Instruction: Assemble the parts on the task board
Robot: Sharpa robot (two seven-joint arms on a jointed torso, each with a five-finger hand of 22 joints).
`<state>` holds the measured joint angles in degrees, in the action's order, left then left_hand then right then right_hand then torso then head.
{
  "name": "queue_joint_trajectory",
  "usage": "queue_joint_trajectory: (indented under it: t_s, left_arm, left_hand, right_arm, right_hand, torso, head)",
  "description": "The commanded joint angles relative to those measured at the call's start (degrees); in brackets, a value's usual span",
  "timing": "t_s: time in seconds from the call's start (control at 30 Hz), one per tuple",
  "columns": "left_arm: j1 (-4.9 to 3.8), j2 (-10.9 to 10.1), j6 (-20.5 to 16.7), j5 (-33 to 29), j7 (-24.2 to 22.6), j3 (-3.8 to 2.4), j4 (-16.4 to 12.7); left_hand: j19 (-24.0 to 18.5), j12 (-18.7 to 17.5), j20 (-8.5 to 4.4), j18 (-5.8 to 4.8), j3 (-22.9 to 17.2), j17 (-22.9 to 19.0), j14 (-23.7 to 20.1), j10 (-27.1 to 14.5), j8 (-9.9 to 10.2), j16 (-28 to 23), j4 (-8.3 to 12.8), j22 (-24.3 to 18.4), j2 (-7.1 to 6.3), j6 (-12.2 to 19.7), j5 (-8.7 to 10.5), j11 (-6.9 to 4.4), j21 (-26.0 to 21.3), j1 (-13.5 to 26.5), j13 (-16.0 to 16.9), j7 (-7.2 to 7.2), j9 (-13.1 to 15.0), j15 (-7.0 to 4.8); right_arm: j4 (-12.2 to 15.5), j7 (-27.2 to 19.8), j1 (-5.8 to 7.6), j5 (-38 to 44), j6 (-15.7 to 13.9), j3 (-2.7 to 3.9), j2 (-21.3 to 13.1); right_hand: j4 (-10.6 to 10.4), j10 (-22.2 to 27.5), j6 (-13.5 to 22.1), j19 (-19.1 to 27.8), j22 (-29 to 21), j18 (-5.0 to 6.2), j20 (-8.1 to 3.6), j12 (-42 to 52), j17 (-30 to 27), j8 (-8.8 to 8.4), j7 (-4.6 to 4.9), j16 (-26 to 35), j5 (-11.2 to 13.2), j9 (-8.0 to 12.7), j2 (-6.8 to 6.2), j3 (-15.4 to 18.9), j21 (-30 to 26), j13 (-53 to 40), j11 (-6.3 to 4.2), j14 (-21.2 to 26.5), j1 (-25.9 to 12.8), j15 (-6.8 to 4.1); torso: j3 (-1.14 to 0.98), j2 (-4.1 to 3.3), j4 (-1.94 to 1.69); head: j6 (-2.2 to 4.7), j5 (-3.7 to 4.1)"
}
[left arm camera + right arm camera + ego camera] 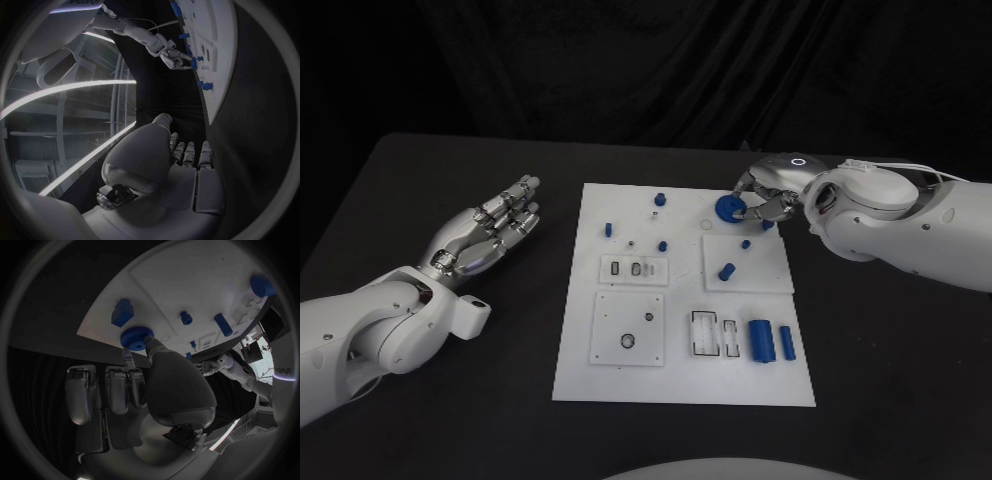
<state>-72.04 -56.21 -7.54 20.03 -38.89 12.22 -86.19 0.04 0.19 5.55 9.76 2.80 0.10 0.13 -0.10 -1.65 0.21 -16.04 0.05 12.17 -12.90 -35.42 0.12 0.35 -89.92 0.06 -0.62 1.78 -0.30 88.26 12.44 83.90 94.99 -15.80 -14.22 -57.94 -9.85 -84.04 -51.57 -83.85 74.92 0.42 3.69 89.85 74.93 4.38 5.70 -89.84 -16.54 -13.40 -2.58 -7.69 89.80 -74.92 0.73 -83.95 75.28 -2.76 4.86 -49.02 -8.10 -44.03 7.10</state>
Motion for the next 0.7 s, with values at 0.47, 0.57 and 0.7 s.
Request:
queue_joint_trajectory:
  t_s: [0.47, 0.57, 0.7]
  left_arm:
    - [0.01, 0.0, 1.0, 0.0, -7.2, -0.04, 0.1]
    - [0.01, 0.0, 1.0, 0.0, -7.1, -0.04, 0.1]
    - [0.01, -0.2, 1.1, 0.0, -7.1, -0.04, 0.1]
  left_hand:
    - [0.0, -0.2, 1.42, 0.16, -0.5, -0.1, -0.1, 0.1, -0.1, -0.2, -0.1, -0.1, -0.11, 0.0, 0.43, 0.85, -0.3, 0.5, -0.1, 0.33, -0.1, 1.29]
    - [0.0, -0.2, 1.49, 0.16, -0.6, -0.1, -0.1, 0.1, -0.1, -0.2, -0.1, -0.1, -0.08, 0.0, 0.42, 0.88, -0.3, 0.6, -0.1, 0.34, -0.1, 1.35]
    - [0.0, -0.2, 1.59, 0.18, -0.6, -0.1, -0.1, 0.1, -0.1, -0.2, -0.1, -0.1, -0.05, 0.0, 0.39, 0.92, -0.3, 0.6, -0.1, 0.36, -0.1, 1.45]
  right_arm:
    - [-0.8, 1.3, -0.88, 1.2, 1.2, -0.01, 1.1]
    - [-0.8, 0.8, -0.94, 1.4, 0.6, -0.01, 1.2]
    - [-0.5, -0.2, -0.99, 1.8, -1.7, 0.00, 1.0]
  right_hand:
    - [2.1, -6.0, -5.4, -5.6, 14.7, -0.19, -0.56, 0.1, 15.1, 2.16, -1.23, -0.2, -2.7, -2.6, -0.14, -1.4, -0.4, -15.1, -1.03, -6.0, 1.2, -0.64]
    - [2.7, -6.0, -6.7, -5.8, 14.8, -0.25, -0.90, 0.1, 15.1, 2.77, -1.80, -0.2, -5.2, -3.7, -0.35, -1.7, -0.3, -15.1, -1.49, -6.0, 1.1, -1.03]
    - [3.0, -6.0, -7.7, -6.2, 15.1, -0.42, -1.28, 0.1, 15.1, 3.08, -2.15, -0.2, -8.3, -4.8, -0.72, -2.1, 0.2, -15.1, -1.86, -6.0, 0.6, -1.37]
  torso:
    - [0.03, -0.02, 0.00]
    - [0.03, 0.00, -0.02]
    - [0.01, 0.00, 0.03]
  head:
    - [-0.44, 0.09]
    - [-0.44, 0.15]
    - [-0.36, -0.03]
